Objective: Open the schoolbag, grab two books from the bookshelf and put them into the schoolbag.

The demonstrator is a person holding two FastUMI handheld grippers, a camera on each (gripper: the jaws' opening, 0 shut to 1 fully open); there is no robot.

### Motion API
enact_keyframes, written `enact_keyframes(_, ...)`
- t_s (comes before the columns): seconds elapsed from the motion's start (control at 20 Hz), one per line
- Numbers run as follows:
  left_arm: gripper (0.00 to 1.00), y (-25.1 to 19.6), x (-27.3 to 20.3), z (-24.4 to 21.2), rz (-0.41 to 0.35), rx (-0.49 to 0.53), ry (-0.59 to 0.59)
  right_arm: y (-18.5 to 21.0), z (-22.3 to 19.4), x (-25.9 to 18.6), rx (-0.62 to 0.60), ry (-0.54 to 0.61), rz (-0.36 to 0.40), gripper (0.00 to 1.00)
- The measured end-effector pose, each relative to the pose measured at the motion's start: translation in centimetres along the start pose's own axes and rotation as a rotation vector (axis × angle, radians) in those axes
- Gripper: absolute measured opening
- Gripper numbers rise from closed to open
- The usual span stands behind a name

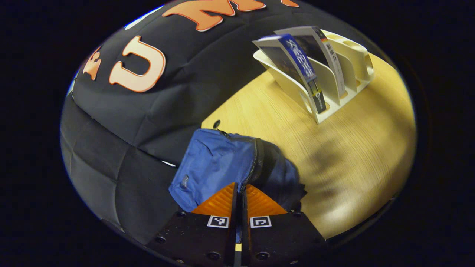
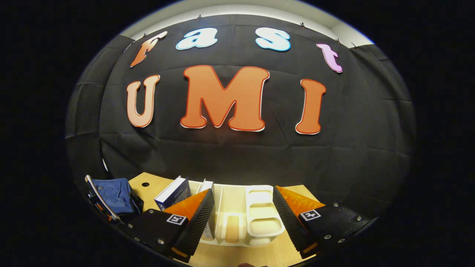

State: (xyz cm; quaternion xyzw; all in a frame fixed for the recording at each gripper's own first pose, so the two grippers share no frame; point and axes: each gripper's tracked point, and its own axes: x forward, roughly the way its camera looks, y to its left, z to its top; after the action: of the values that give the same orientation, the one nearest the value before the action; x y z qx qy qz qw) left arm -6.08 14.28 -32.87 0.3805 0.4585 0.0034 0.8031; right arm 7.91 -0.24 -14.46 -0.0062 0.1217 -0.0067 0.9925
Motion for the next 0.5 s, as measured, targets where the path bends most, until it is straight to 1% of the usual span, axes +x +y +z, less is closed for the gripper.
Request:
enact_keyframes(0.1, 0.07, 2.5, -1.3, 1.2, 0.011, -0.019, -0.034, 1.7, 0.4, 0.2, -0.013, 0.008, 0.037, 0.95)
enact_keyframes(0.25, 0.07, 6.1, -1.6, 2.8, 0.027, -0.035, -0.076, 4.6, 1.0, 0.7, -0.033, 0.021, 0.099, 0.95)
enact_keyframes(0.35, 0.06, 7.9, -1.8, 3.4, 0.003, -0.063, -0.096, 6.1, 1.2, 1.0, -0.051, 0.038, 0.129, 0.95)
enact_keyframes(0.5, 0.06, 11.0, -1.9, 4.5, -0.036, -0.128, -0.118, 7.7, 1.0, 1.9, -0.080, 0.074, 0.155, 0.95)
